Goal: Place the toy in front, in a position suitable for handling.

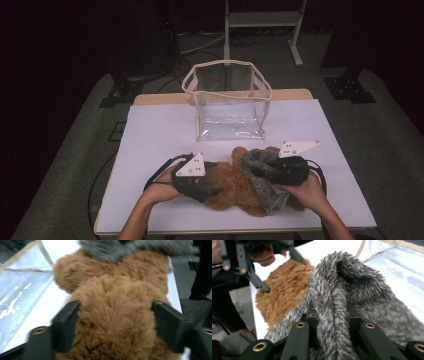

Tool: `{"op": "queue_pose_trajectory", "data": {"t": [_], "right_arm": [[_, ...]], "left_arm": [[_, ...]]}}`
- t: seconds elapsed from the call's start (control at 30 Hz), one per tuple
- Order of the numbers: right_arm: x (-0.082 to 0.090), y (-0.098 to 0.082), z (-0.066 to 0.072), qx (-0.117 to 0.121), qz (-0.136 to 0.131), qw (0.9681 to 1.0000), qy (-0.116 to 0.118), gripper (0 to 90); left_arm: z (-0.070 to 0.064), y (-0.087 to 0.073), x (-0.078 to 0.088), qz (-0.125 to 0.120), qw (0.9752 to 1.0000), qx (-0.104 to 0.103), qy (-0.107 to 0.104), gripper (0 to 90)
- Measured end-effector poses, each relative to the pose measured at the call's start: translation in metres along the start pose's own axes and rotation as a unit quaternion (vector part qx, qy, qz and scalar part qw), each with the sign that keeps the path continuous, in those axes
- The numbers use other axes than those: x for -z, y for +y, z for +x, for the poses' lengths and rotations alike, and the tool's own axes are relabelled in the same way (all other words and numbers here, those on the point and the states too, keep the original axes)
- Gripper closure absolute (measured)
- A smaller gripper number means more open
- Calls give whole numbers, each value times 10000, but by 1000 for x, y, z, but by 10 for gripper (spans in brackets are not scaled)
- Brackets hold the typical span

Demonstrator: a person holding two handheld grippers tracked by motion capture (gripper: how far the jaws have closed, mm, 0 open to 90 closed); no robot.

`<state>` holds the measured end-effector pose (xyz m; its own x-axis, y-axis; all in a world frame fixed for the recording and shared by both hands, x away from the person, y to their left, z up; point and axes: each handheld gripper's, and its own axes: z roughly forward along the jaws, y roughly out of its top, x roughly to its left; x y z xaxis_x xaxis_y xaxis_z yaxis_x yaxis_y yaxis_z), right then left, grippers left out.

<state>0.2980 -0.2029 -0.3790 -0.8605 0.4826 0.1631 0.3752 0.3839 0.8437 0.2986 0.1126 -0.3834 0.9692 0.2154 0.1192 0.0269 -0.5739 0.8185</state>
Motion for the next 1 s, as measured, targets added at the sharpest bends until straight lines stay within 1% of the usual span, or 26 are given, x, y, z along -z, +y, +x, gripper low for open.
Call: {"op": "queue_pose_trajectory", "data": {"t": [0.07, 0.1, 0.13, 0.17, 0.2, 0.23, 0.27, 0.3, 0.33, 0.4, 0.43, 0.5, 0.57, 0.63, 0.67, 0.7, 0.77, 0.83, 0.87, 0.9, 0.97, 1.0], "right_arm": [[3, -7, 7, -64, -92, 9999, 28, 709], [5, -8, 11, -45, -101, 9999, 58, 708], [6, -9, 15, 15, -85, 9999, 78, 709], [8, -8, 20, 83, -58, 9999, 72, 708], [9, -7, 23, 140, -24, 9999, 74, 708], [9, -7, 25, 169, 18, 9998, 101, 708], [10, -6, 26, 212, 58, 9997, 135, 708], [12, -5, 25, 264, 87, 9995, 119, 708], [14, -4, 24, 313, 89, 9994, 69, 708], [21, -2, 18, 270, 7, 9996, 26, 707], [24, -1, 12, 237, -22, 9997, -82, 708], [29, -1, 0, 120, -29, 9997, -200, 708], [32, -2, -13, 25, 11, 9991, -421, 707], [35, -5, -23, -115, -59, 9987, -499, 708], [36, -8, -26, -189, -111, 9987, -454, 708], [36, -9, -27, -219, -119, 9989, -405, 709], [35, -11, -22, -139, -61, 9991, -407, 711], [35, -12, -14, -56, -25, 9990, -436, 711], [36, -12, -10, -30, -36, 9989, -460, 712], [37, -15, -5, -40, -44, 9990, -434, 717], [38, -19, 3, -52, -39, 9992, -389, 720], [38, -22, 8, -61, -79, 9994, -329, 721]], "left_arm": [[1, 3, 2, -139, 9997, 60, 179, 154], [0, 4, 1, -157, 9997, 105, 172, 122], [-1, 4, -1, -103, 9999, 78, 97, 125], [-2, 3, -3, -52, 10000, -21, 1, 151], [-3, 2, -4, -24, 9998, -24, -183, 221], [-5, 0, -6, -9, 9997, -55, -238, 265], [-7, -1, -6, -3, 9997, -113, -219, 278], [-8, -1, -5, 13, 9997, -133, -200, 311], [-10, -1, -5, 9, 9997, -138, -187, 325], [-11, -2, -5, 42, 9997, -152, -174, 337], [-12, -2, -6, 48, 9997, -159, -164, 339], [-11, -2, -5, 58, 9997, -173, -160, 339], [-11, -2, -5, 63, 9997, -184, -164, 338], [-11, -2, -5, 63, 9997, -192, -163, 335], [-11, -1, -5, 63, 9997, -195, -165, 331], [-10, -1, -4, 47, 9997, -199, -159, 325], [-8, 1, -2, 48, 9997, -213, -108, 298], [-5, 2, 3, 29, 9998, -185, -47, 295], [-4, 3, 6, 48, 9998, -196, 30, 297], [-4, 3, 8, 83, 9998, -163, 45, 297], [-3, 3, 9, 118, 9998, -161, 56, 290], [-2, 3, 9, 150, 9998, -142, 26, 286]]}}
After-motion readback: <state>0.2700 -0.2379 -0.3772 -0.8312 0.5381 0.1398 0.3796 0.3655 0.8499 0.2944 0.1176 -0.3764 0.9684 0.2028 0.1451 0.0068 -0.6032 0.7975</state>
